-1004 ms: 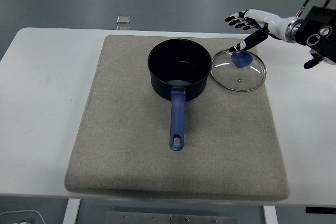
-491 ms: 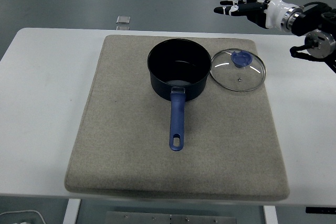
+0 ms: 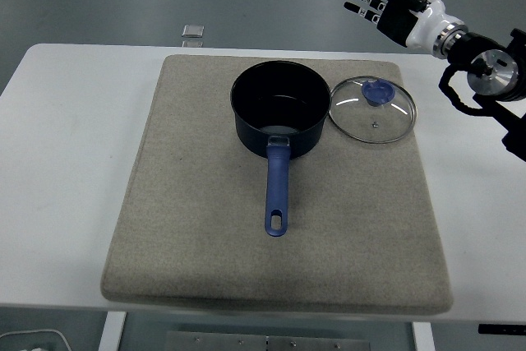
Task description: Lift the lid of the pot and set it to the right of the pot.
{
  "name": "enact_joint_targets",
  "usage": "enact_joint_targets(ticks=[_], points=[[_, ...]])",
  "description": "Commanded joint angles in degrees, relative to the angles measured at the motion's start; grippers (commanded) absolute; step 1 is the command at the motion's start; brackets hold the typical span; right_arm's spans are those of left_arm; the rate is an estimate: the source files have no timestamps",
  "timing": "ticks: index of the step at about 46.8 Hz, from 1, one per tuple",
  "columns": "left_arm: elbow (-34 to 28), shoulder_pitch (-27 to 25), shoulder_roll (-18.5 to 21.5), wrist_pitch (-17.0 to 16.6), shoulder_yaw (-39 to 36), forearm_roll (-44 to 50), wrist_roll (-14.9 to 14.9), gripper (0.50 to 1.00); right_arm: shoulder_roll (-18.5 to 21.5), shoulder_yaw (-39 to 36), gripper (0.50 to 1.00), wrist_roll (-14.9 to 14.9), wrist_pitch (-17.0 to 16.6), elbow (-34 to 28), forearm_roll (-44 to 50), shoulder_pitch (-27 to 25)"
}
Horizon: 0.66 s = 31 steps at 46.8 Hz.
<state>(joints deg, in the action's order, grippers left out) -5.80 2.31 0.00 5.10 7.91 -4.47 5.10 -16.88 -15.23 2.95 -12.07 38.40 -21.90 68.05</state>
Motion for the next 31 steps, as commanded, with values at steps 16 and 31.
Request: enact_joint_targets(ticks=[16,31], points=[[0.0,-0.03,0.0,0.0,0.0,0.07,0.0,1.0,0.18,-0.24,0.905,0.56,-0.23,-1.83,-1.22,-3.01],[0.0,-0.03,0.0,0.0,0.0,-0.02,0.0,1.0,0.18,0.02,0.907,0.56,-0.23,-1.83,-0.96,-3.89]])
